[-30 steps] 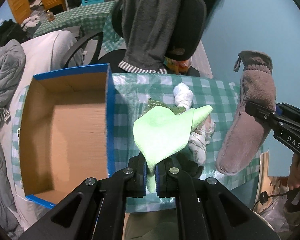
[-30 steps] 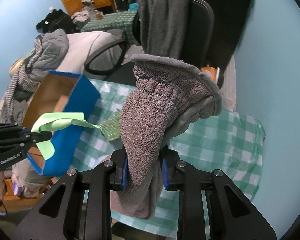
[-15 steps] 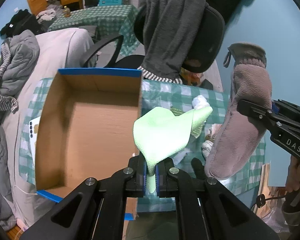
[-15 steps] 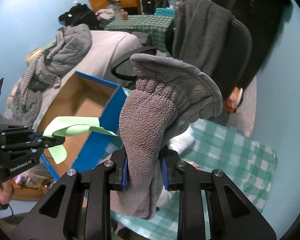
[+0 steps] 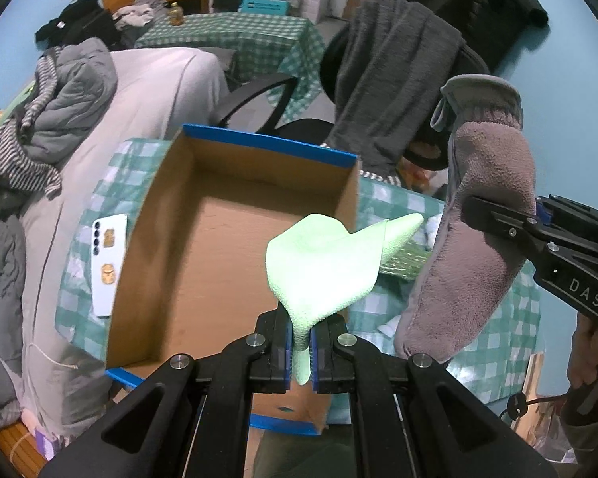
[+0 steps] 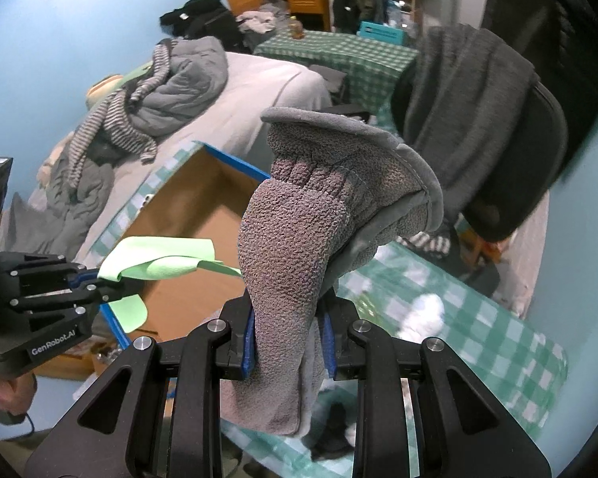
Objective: Organize soft objects
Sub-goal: 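Lift the grey mitten and green cloth and carry both over the box, then open both tools to drop the mitten and cloth into the box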
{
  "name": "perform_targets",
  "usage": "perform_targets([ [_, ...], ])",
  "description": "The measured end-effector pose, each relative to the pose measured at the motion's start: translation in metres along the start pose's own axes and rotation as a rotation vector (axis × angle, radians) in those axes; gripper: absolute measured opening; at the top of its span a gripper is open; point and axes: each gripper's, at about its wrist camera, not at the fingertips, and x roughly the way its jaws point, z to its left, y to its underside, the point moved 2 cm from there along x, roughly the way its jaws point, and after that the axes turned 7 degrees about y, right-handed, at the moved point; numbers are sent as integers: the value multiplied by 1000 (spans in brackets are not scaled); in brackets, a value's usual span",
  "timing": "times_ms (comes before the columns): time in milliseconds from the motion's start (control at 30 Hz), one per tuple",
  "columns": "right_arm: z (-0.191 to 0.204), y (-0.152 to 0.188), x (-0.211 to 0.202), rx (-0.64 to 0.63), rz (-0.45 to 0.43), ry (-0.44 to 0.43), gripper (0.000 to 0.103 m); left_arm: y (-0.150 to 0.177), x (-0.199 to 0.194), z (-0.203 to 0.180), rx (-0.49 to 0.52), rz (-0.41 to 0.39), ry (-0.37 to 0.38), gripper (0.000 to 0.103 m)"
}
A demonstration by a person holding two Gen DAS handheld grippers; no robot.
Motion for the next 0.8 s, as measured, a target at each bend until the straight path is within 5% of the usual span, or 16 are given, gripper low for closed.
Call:
perform_targets([
  [800, 86, -34, 53, -139, 71, -86, 25, -4, 2, 86, -143, -7, -44, 6],
])
